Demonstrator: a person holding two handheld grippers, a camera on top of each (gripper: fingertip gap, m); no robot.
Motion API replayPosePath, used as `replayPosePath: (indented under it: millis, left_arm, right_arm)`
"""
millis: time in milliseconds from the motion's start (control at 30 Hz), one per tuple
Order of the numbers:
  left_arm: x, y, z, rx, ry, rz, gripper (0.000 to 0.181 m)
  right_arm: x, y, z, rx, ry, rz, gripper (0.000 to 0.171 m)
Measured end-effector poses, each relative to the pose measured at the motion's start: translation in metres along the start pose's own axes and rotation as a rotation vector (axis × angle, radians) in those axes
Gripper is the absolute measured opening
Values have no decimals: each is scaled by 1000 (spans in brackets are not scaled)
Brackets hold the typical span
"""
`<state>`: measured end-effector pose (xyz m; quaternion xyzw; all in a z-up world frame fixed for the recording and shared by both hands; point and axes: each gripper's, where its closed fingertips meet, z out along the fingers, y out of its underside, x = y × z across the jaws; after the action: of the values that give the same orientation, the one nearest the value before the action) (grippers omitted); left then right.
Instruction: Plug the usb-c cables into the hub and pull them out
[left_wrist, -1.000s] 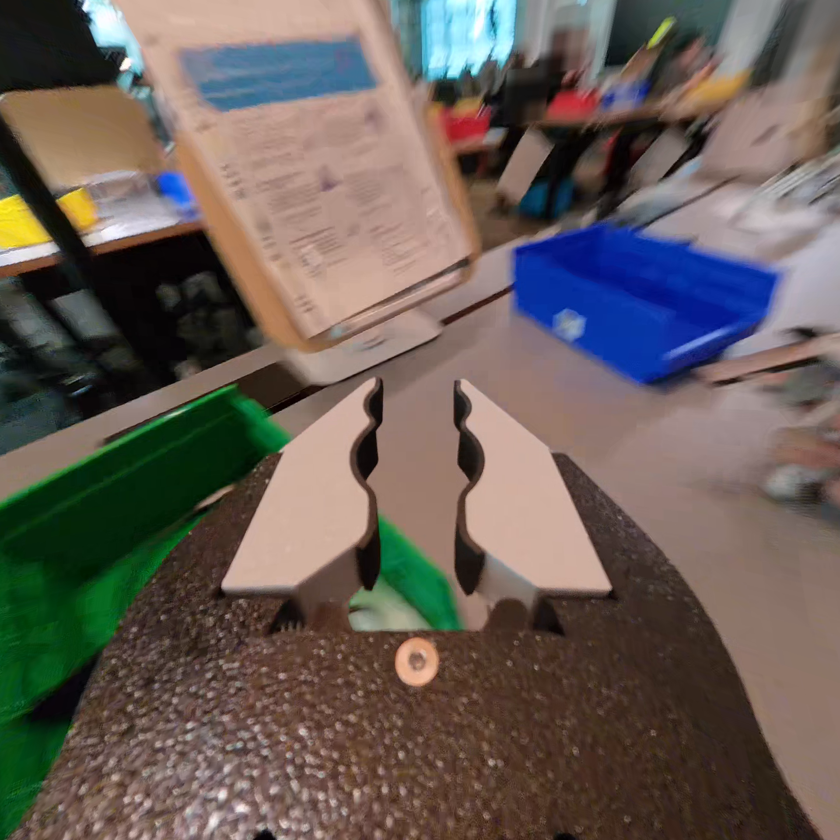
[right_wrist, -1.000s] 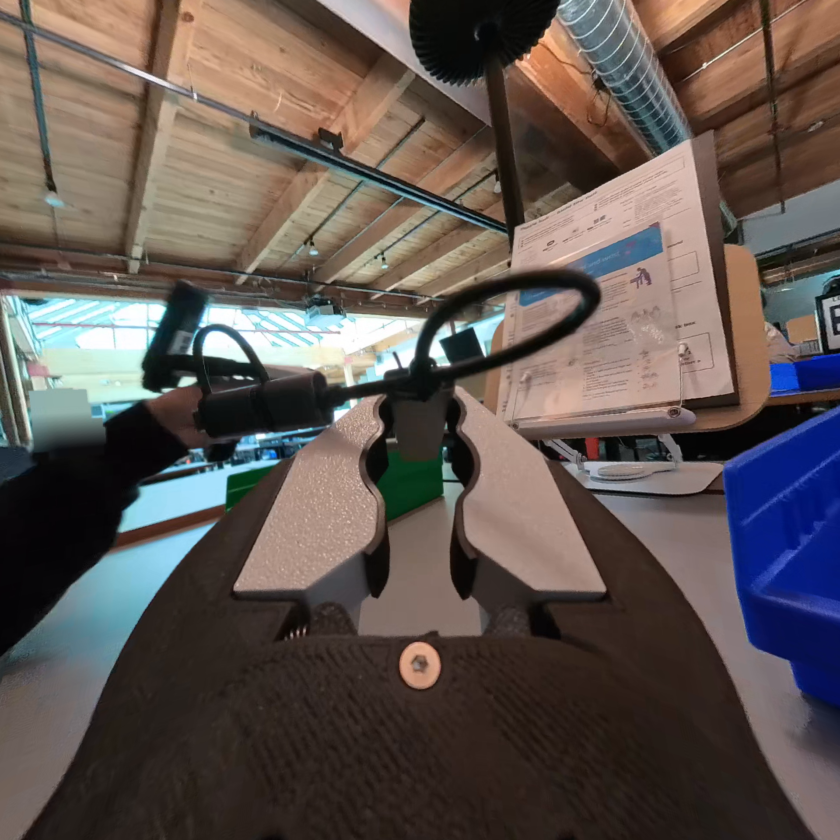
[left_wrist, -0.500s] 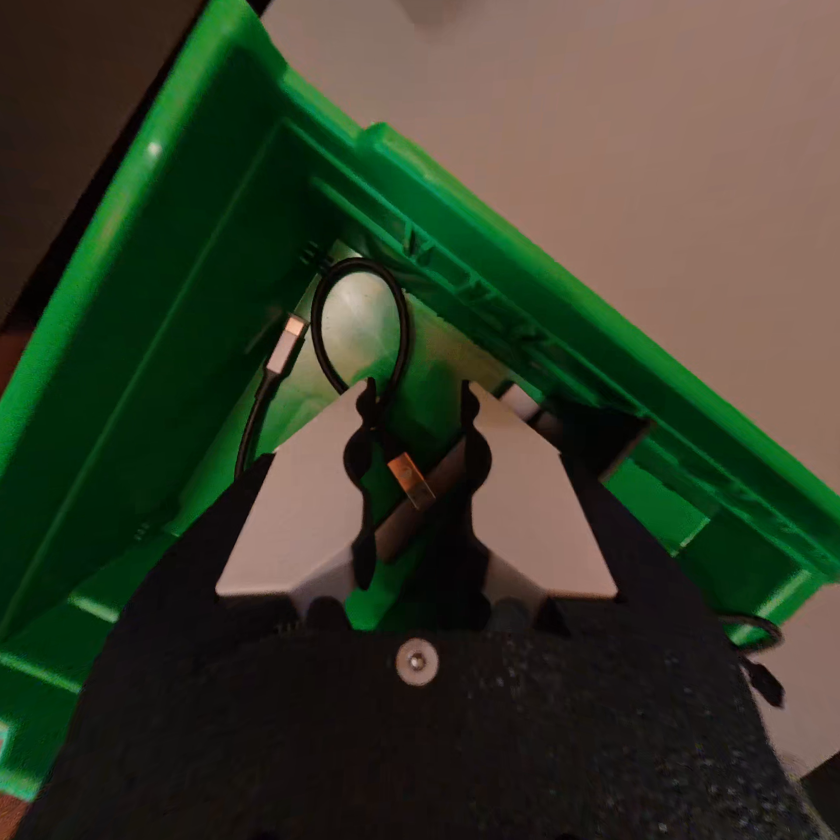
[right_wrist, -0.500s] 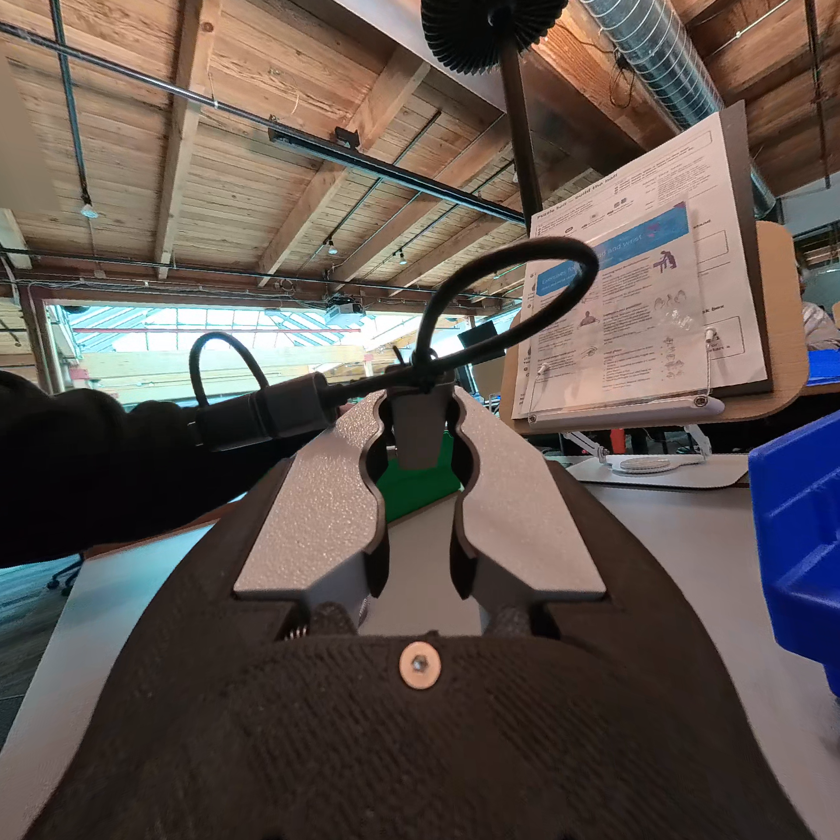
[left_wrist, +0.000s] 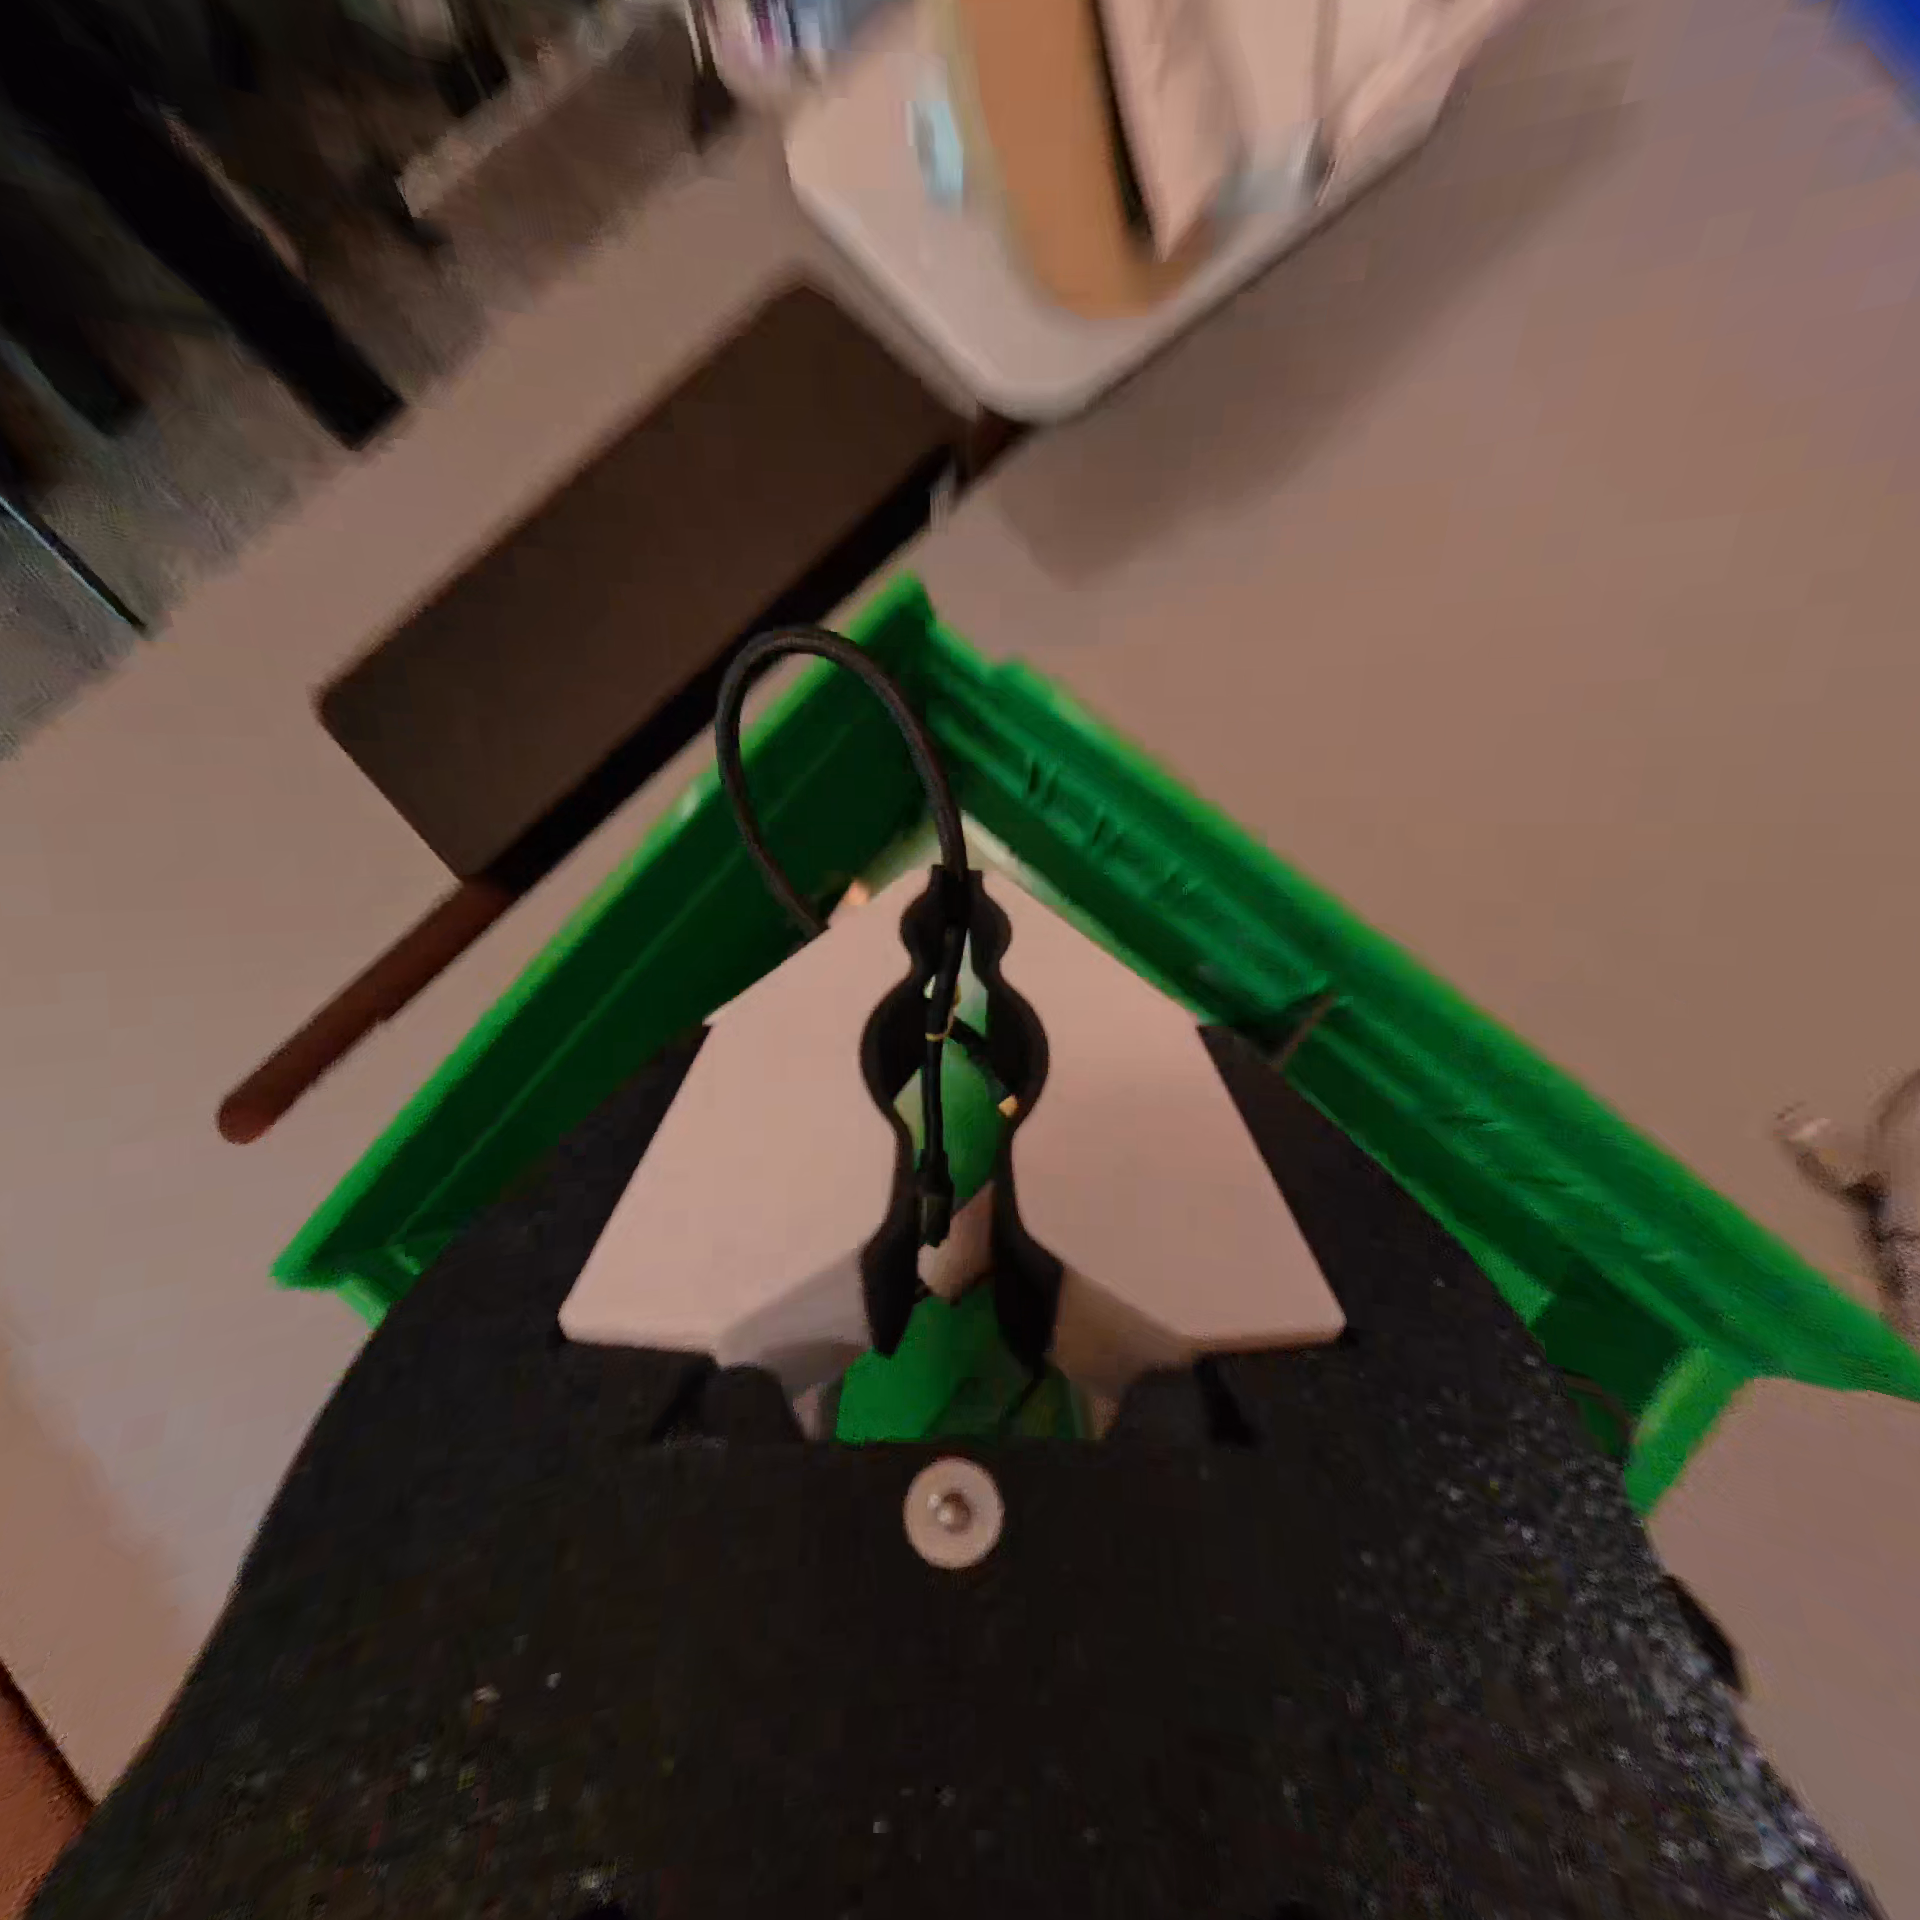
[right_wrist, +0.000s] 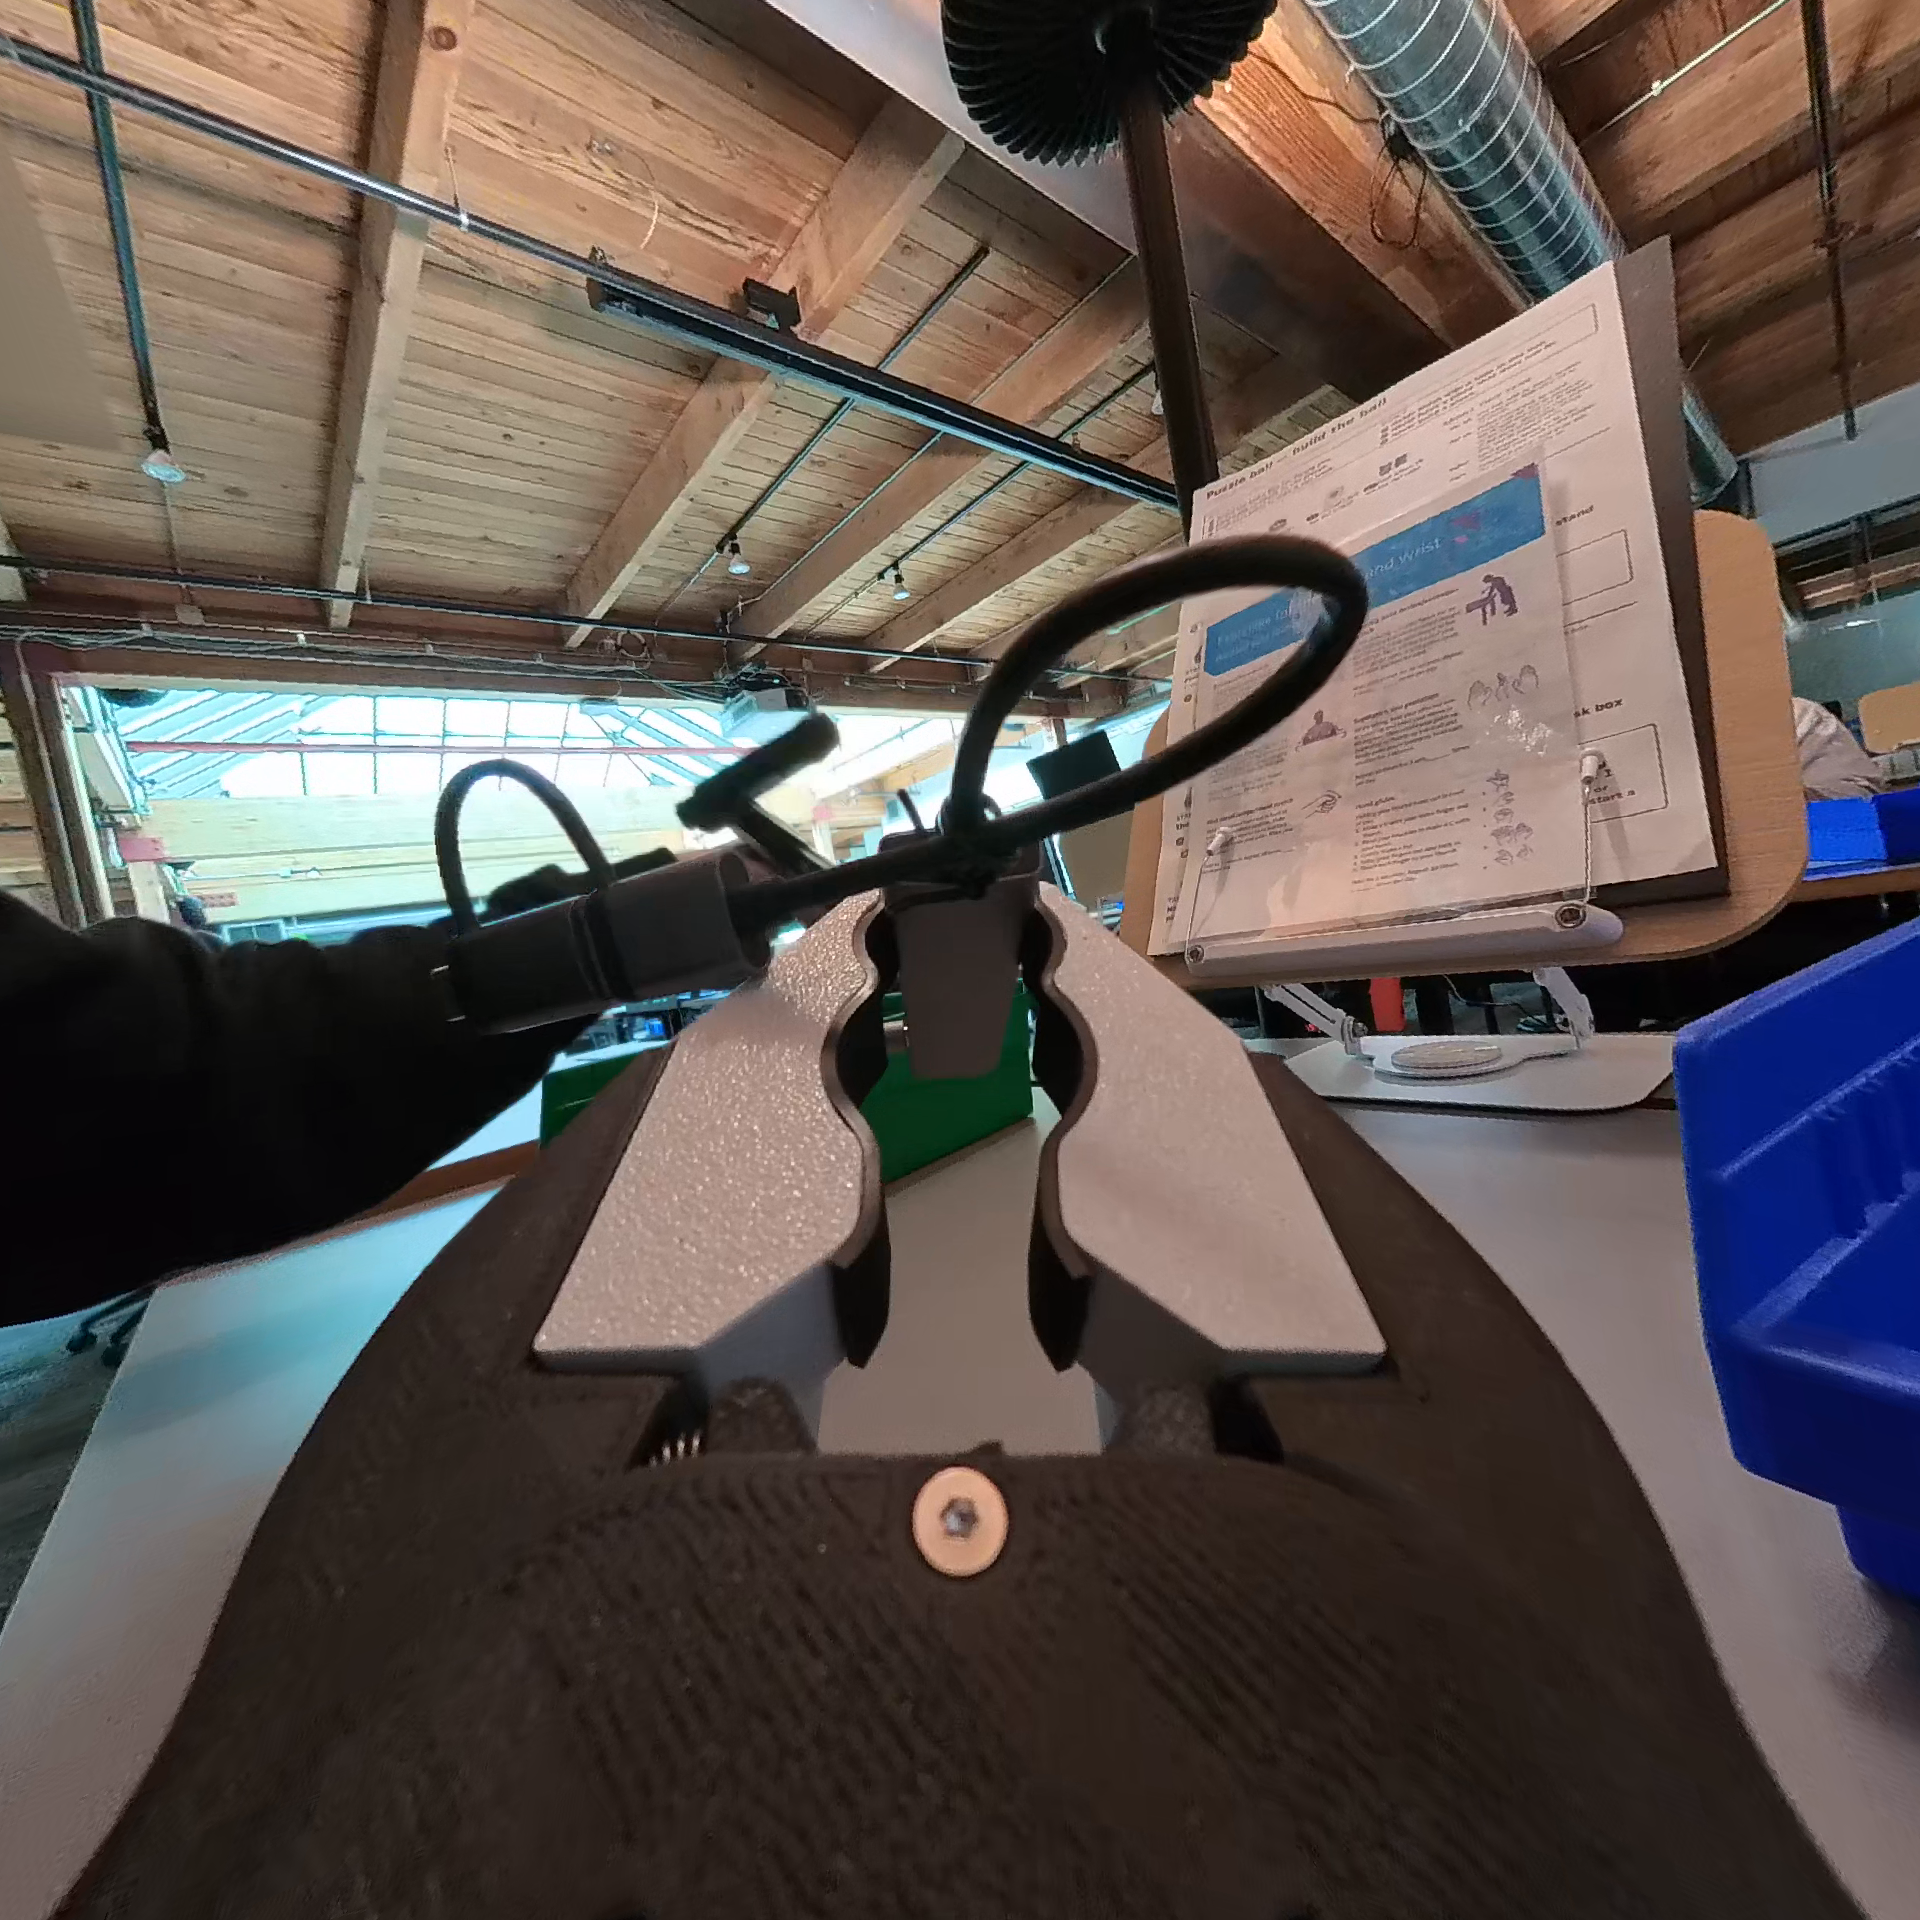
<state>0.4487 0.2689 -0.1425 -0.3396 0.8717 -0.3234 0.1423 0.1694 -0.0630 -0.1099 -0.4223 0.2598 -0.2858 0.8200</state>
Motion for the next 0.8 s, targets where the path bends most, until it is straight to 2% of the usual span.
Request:
replayPosePath:
  millis: [67, 133, 200, 267, 333, 433, 533, 600, 667, 700, 800]
  left_arm:
    - [16, -31, -40, 160, 17, 22, 0]
    - [52, -58, -76, 299, 54, 113, 0]
    - [102, -79, -108, 423, 86, 260, 0]
    - [165, -82, -123, 472, 178, 413, 1]
    - [237, -58, -115, 408, 367, 574, 1]
    - [319, 5, -75, 255, 537, 850, 1]
    - [363, 74, -27, 125, 534, 1123, 1]
    - [372, 110, -5, 80, 494, 1233, 11]
    - [361, 130, 11, 15, 398, 1179, 21]
    - [358, 139, 11, -17, 404, 1103, 26]
    - [354, 134, -7, 62, 418, 745, 37]
  right_arm:
    - [1, -3, -1, 16, 3, 6, 22]
    - [1, -8, -3, 40, 5, 15, 21]
    - [3, -13, -6, 69, 16, 22, 21]
    - [5, -21, -10, 104, 20, 30, 21]
    - [5, -29, -16, 140, 20, 27, 22]
    - [6, -41, -27, 167, 16, -8, 22]
    - [12, -49, -38, 181, 26, -13, 22]
    - [13, -53, -44, 205, 33, 5, 22]
    - [13, -55, -47, 215, 33, 12, 22]
    - [12, -54, -46, 214, 31, 10, 22]
    - [8, -54, -44, 208, 16, 0, 22]
